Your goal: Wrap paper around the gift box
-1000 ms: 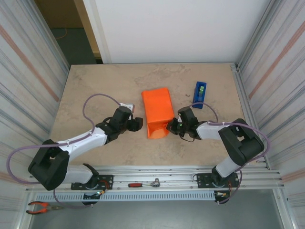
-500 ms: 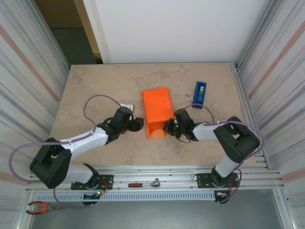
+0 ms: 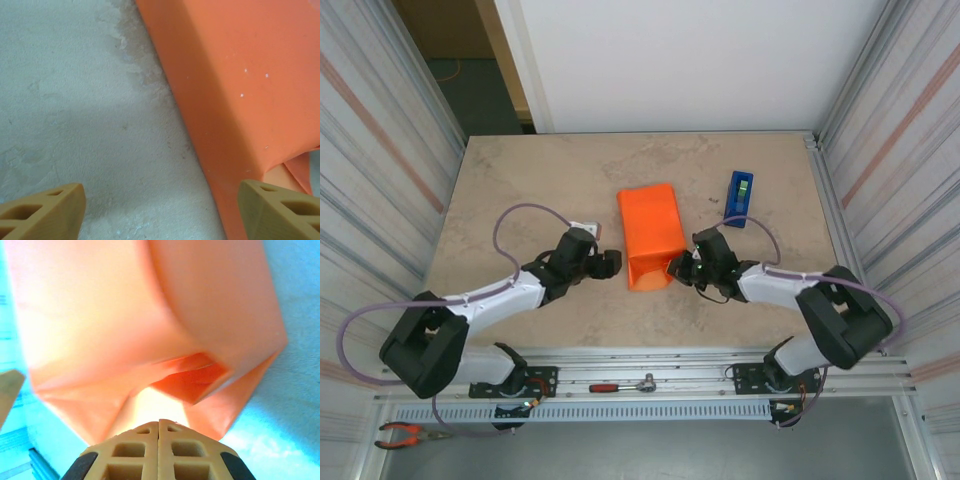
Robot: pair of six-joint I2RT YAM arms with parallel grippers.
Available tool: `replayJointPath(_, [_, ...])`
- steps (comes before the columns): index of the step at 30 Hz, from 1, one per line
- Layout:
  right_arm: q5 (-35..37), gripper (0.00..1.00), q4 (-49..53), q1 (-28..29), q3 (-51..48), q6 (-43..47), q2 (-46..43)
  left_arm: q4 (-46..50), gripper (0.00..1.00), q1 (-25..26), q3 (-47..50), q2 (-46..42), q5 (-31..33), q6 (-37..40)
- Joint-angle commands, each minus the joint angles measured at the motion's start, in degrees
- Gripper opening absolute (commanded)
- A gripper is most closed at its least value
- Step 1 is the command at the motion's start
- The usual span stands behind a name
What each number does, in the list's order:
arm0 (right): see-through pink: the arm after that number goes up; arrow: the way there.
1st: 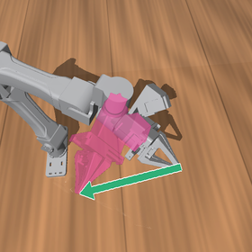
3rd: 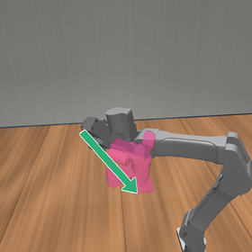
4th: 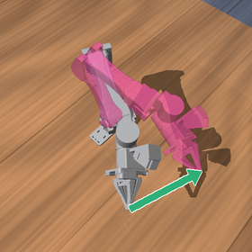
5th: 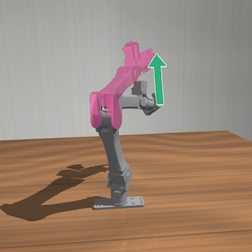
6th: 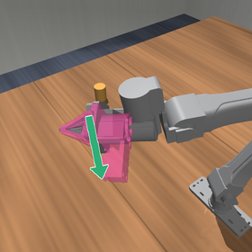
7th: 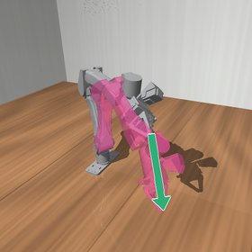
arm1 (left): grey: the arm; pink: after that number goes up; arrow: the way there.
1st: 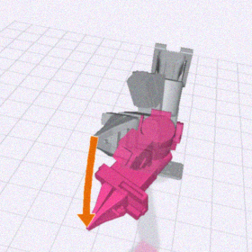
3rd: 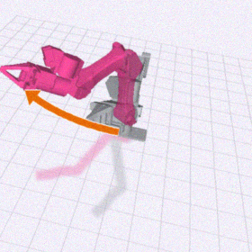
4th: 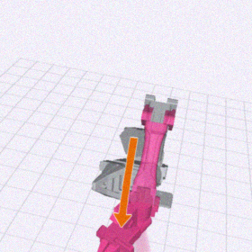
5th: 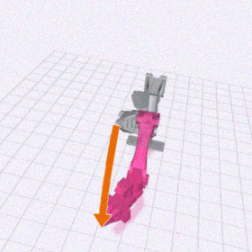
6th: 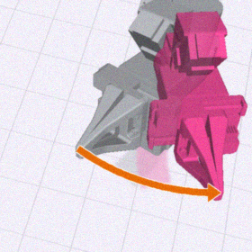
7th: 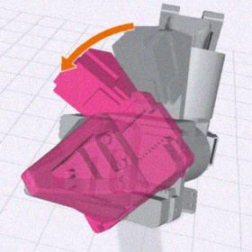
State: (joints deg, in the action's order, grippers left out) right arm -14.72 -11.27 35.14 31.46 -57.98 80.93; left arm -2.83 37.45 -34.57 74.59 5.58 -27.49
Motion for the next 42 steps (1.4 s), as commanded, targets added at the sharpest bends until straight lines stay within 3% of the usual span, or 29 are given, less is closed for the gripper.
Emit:
replayJointPath(1, [1.5,0.00,5.8,-1.0,-0.4,5.8,-3.8,-2.5,0.84,-0.4,1.2,-1.8,0.9,-1.0])
replayJointPath(13, [0.6,0.00,2.1,-2.5,-2.0,7.8,-2.6,-4.4,0.85,2.0,6.5,-8.3,4.3,-5.2])
replayJointPath(34, [-0.5,0.00,-6.2,4.0,-3.7,5.8,8.8,-3.3,0.84,4.5,3.1,-3.2,5.1,-4.0])
replayJointPath(42, [0.4,0.00,-0.9,1.5,-3.5,7.4,1.3,-2.7,0.84,4.5,1.7,-2.8,4.8,-3.1])
